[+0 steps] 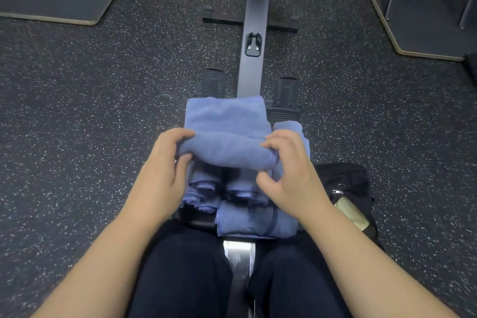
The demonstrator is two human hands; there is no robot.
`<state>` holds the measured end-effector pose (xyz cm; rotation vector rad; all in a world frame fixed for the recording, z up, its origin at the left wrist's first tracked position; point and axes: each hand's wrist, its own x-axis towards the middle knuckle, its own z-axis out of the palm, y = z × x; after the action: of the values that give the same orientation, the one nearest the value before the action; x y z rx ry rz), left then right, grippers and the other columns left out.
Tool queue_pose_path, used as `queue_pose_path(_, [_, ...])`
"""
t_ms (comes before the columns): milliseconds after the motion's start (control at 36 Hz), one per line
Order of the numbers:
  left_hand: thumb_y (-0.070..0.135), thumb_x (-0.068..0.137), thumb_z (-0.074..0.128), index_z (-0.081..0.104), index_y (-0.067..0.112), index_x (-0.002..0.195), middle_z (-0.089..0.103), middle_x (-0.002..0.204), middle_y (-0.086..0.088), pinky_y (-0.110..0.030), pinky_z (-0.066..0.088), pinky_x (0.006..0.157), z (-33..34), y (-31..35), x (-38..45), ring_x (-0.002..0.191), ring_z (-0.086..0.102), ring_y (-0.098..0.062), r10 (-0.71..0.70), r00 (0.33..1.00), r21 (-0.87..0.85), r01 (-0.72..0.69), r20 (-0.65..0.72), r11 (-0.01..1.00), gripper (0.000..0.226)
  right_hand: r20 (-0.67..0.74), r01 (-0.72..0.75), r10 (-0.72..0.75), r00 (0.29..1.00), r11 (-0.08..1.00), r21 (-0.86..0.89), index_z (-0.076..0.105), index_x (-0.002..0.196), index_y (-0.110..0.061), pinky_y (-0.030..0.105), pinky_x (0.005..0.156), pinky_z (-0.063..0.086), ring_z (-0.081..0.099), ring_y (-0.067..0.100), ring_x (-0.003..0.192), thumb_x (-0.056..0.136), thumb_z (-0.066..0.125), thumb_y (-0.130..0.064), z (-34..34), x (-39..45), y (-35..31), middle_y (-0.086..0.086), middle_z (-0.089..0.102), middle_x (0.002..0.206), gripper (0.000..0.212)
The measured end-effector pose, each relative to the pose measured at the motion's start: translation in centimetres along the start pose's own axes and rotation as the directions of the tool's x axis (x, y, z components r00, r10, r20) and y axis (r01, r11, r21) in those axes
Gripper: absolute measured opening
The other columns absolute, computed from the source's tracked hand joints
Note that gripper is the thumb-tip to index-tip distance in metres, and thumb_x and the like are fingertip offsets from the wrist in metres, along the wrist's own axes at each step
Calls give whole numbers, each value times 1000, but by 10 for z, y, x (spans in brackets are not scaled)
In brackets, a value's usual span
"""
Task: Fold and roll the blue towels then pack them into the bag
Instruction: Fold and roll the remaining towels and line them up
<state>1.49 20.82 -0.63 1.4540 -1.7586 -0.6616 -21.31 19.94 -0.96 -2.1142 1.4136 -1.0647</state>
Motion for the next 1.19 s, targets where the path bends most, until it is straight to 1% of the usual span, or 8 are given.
queue_pose_path(194, [15, 99, 43, 34, 45, 117, 50, 107, 27, -20, 37, 80, -5, 1, -12, 94, 53, -7, -120, 991, -3, 121, 50, 993, 36, 84, -56, 58, 995, 998, -27, 54, 115, -19, 23, 89, 42, 53, 12, 100, 75, 52, -29, -4, -11, -2, -4, 54, 109, 41])
queue_pose_path(306, [14, 101, 41, 44, 33, 120, 56, 86, -2, -13, 30, 62, 0, 3, -9, 73, 48, -19, -172, 985, -26, 172, 2, 985, 28, 82, -123, 123, 989, 992, 0, 38, 118, -37, 13, 89, 33, 47, 4, 99, 80, 47, -40, -2, -9, -5, -13, 49, 108, 39])
queue_pose_path(389, [10, 101, 41, 47, 32, 115, 46, 75, 12, -7, 34, 64, 3, 2, -3, 67, 48, 4, -148, 989, -2, 148, -10, 989, 27, 69, -125, 127, 989, 992, -34, 42, 123, -28, 14, 88, 31, 46, 7, 99, 86, 44, -40, 2, -7, -4, -12, 48, 109, 38])
queue_pose_path(528, [2, 95, 45, 54, 34, 110, 45, 124, -1, -8, 31, 98, 5, -6, 3, 114, 41, 3, 22, 997, 93, -15, -74, 996, 36, 74, -191, 197, 978, 979, -77, 48, 130, -17, 14, 84, 27, 41, 7, 100, 92, 44, -37, 5, 3, -3, -13, 47, 108, 43])
queue_pose_path(583, [7, 92, 45, 54, 33, 108, 35, 135, -7, -24, 32, 106, 5, -8, 5, 125, 39, -15, 72, 995, 163, -59, -73, 985, 31, 55, -204, 209, 976, 975, -86, 49, 130, -17, 18, 81, 28, 42, 10, 100, 93, 43, -36, 6, 6, -3, -10, 51, 107, 42])
queue_pose_path(722, [31, 89, 47, 49, 28, 123, 40, 135, -5, -53, 36, 104, 8, -6, 6, 131, 36, -34, 145, 989, 319, -149, 37, 936, 34, 0, -229, 230, 973, 968, -101, 51, 130, -14, 25, 82, 32, 45, 20, 94, 98, 46, -29, 9, 14, 0, -6, 51, 96, 36])
queue_pose_path(944, [26, 82, 70, 44, 30, 130, 40, 141, -4, -57, 37, 99, 19, -1, 14, 135, 28, -29, 47, 998, 390, -59, 40, 919, 55, -217, 3, -79, 973, 945, -327, 70, 104, -6, 33, 84, 37, 45, 23, 98, 84, 46, -9, 20, 24, -10, 14, 63, 107, 31])
queue_pose_path(1194, [14, 83, 69, 49, 30, 135, 26, 152, -10, -56, 31, 102, 25, 3, 25, 138, 21, -30, -73, 997, 365, 70, -7, 928, 58, -94, 144, -197, 976, 904, -402, 66, 106, -7, 36, 92, 37, 47, 25, 101, 71, 60, -4, 36, 24, -14, 11, 63, 112, 36])
